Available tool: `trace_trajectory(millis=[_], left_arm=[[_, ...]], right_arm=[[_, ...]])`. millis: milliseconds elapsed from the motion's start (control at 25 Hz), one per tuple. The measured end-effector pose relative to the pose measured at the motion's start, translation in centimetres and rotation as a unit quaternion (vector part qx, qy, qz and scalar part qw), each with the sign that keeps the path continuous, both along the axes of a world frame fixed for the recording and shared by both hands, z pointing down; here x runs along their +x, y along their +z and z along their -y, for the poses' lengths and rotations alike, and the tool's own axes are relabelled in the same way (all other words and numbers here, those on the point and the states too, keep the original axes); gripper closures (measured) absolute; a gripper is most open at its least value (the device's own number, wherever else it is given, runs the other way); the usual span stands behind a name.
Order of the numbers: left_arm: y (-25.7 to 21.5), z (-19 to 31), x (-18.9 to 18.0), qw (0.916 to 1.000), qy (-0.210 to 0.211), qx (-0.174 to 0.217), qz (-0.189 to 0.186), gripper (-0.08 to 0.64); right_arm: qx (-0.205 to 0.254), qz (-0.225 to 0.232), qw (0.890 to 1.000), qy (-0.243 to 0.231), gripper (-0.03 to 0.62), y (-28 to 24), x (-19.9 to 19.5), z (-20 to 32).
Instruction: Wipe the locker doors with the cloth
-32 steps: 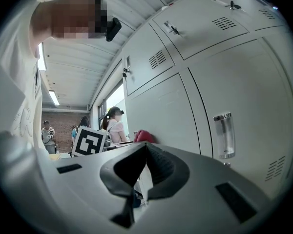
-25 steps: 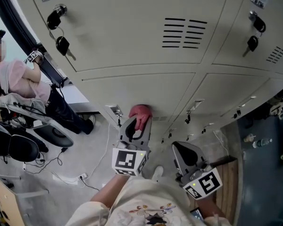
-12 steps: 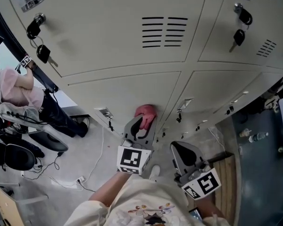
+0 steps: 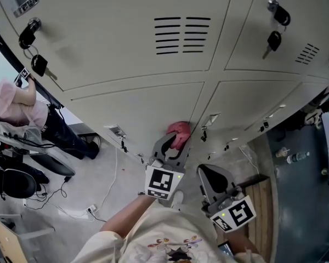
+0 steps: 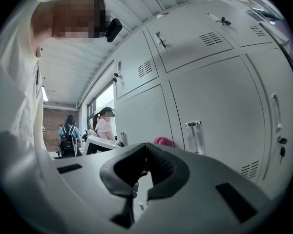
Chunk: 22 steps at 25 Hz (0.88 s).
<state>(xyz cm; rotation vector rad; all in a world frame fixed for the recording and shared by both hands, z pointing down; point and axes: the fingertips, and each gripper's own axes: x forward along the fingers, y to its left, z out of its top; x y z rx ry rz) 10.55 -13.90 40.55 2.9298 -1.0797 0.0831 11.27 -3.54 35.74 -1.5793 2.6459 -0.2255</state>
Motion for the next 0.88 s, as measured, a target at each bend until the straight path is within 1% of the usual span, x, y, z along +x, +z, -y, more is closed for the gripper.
trace_trajectory(millis=[200, 400, 600, 760, 880], left_arm=[[0.6, -0.8, 0.0, 0.9999, 0.007, -0.008, 0.000, 0.450], [1.1, -1.5, -2.1, 0.9997, -0.006, -0.022, -0.010, 0.449], [2.2, -2.3, -6.2, 0.9981, -0.047, -0.038, -0.010, 0.449], [3.6, -2.5, -9.8, 0.9948, -0.086, -0.055, -0.006, 0.449], [4.0, -2.6, -12.1, 0.9917, -0.114, -0.059, -0.006, 0.449]], right_arm=[[0.000, -0.001, 1.000, 0.004, 0.586, 0.0, 0.3, 0.0], [-0.007, -0.001, 1.000, -0.004, 0.586, 0.5, -0.4, 0.1], [-0.010, 0.002, 0.999, -0.032, 0.586, 0.6, -2.4, 0.4], [-0.011, 0.006, 0.998, -0.060, 0.586, 0.8, -4.6, 0.5], [-0.012, 0.006, 0.997, -0.079, 0.586, 1.0, -6.0, 0.5]])
